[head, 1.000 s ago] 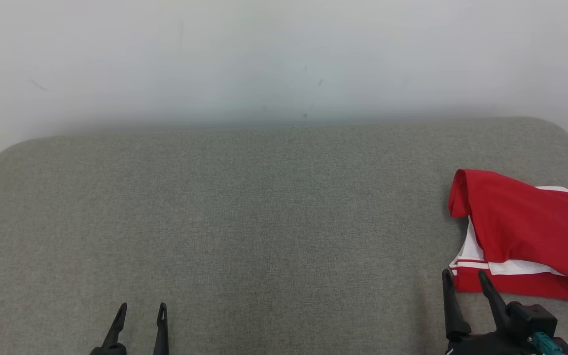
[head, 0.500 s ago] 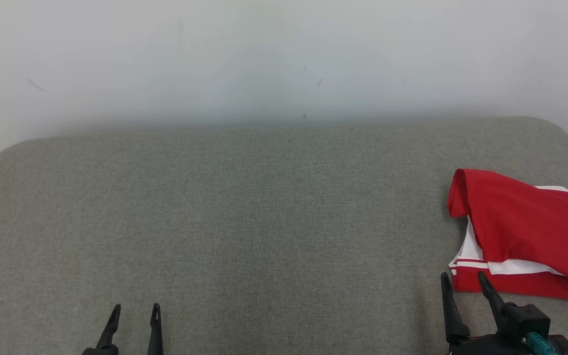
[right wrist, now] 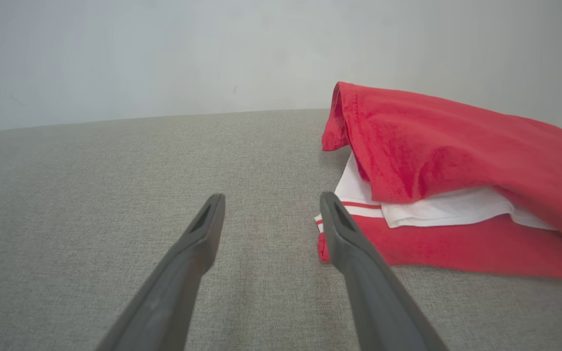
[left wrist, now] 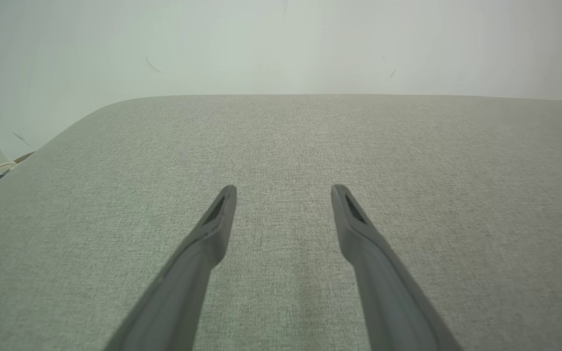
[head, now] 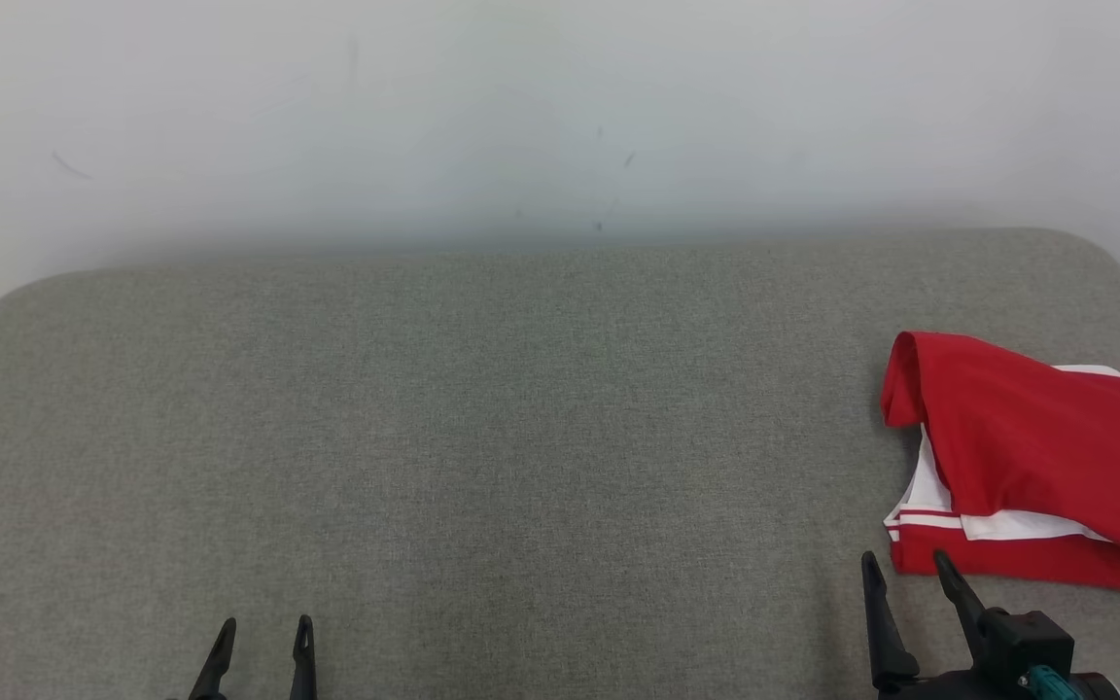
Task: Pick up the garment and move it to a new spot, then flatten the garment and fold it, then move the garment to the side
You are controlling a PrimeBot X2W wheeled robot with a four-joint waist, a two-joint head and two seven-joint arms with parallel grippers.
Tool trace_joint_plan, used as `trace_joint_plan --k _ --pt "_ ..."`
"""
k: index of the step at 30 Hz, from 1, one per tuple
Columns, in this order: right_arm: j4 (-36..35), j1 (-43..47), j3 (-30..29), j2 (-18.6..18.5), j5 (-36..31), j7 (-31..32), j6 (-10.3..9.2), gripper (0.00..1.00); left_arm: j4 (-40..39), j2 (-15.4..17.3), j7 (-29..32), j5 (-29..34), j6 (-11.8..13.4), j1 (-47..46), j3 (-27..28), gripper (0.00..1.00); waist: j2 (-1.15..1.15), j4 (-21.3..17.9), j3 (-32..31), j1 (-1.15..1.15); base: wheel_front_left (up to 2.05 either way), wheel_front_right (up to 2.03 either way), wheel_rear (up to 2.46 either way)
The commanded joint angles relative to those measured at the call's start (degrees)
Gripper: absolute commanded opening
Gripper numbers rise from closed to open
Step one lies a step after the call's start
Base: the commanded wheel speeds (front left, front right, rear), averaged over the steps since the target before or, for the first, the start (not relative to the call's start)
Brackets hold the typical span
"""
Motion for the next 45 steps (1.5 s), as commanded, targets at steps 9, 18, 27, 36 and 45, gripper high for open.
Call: trace_joint_plan --k 9,18,27,36,45 --pt "-0.8 -0.5 -0.1 0.0 0.0 0.0 0.0 1.0 -0.8 0.2 -0.1 -0.3 -0.3 -0.7 0.2 1.0 0.0 0.3 0.0 0.0 0.0 0.0 0.0" --pt "-0.6 -0.4 -0.1 0.0 -0.2 0.0 -0.01 1.0 -0.7 0.1 -0.1 -0.4 -0.7 -0.6 0.4 1.0 0.0 0.6 0.0 0.0 0.0 0.0 0.0" --pt "-0.2 -0.5 0.4 0.0 -0.3 0.0 -0.01 1.0 -0.2 0.1 -0.2 -0.9 -1.2 -0.5 0.3 1.0 0.0 0.9 -0.1 0.0 0.0 0.0 0.0" --pt "0.0 -0.5 0.6 -0.2 -0.2 0.0 -0.01 1.0 0.1 0.1 -0.2 -1.4 -1.7 -0.4 0.2 1.0 0.0 1.3 -0.2 0.0 0.0 0.0 0.0" --pt "1.8 0.8 -0.4 0.3 4.7 1.5 0.0 0.0 2.8 -0.1 2.0 -6.3 -2.1 -0.5 1.2 0.0 0.0 1.4 -0.2 0.0 0.0 0.0 0.0"
